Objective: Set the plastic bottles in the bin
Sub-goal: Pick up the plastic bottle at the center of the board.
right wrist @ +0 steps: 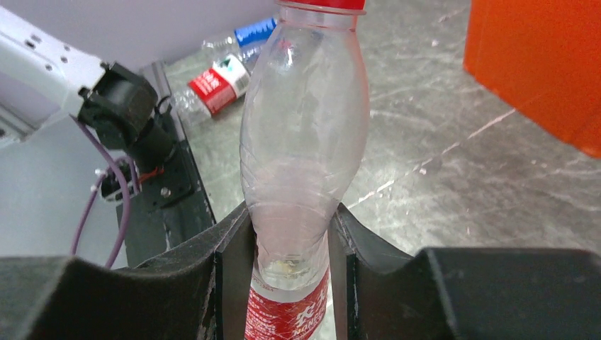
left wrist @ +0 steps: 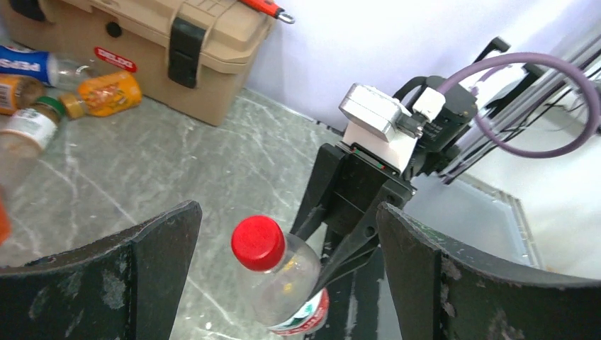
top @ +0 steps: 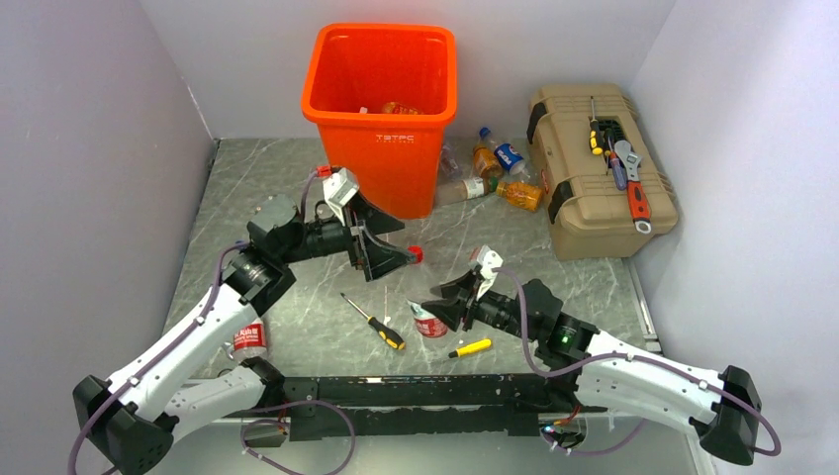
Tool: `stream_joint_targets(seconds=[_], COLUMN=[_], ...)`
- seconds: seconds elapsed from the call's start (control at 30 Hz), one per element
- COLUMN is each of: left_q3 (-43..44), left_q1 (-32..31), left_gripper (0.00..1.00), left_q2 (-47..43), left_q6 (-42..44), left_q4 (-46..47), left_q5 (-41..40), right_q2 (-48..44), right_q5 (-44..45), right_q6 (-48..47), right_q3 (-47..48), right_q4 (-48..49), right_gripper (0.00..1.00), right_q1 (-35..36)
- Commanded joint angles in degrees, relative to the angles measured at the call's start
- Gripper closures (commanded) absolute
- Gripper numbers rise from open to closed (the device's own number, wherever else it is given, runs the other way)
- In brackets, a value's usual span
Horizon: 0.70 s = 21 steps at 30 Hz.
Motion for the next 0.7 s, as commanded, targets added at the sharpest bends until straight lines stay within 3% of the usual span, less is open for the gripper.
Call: stream_joint_targets(seconds=[0.0, 0.13, 0.47, 0.67], left_q3=[-1.2, -2.3, -1.1, -0.8], left_q1=[-0.1, -0.1, -1.3, -4.1], left_gripper=[0.01, 0.01, 0.15, 0.33], left_q2=[0.1, 0.2, 6.2, 7.4], left_q6=[-8.1, -9.8, -14.5, -13.4], left_q4=[7.4, 7.2, 8.9, 9.4], left_q5=[3.8, 1.9, 2.8, 1.7], right_q2=[-0.7, -0.8, -0.1, 0.5], right_q5=[2.3, 2.1, 0.8, 0.6], right_q6=[0.9, 1.8, 2.6, 2.8], right_q3=[-1.7, -2.3, -1.4, -1.1], right_q4=[12.7, 15.7, 17.7, 17.6], right_gripper=[0.81, 0.82, 0.82, 0.82], right_q1=[0.6, 0.7, 0.8, 0.9])
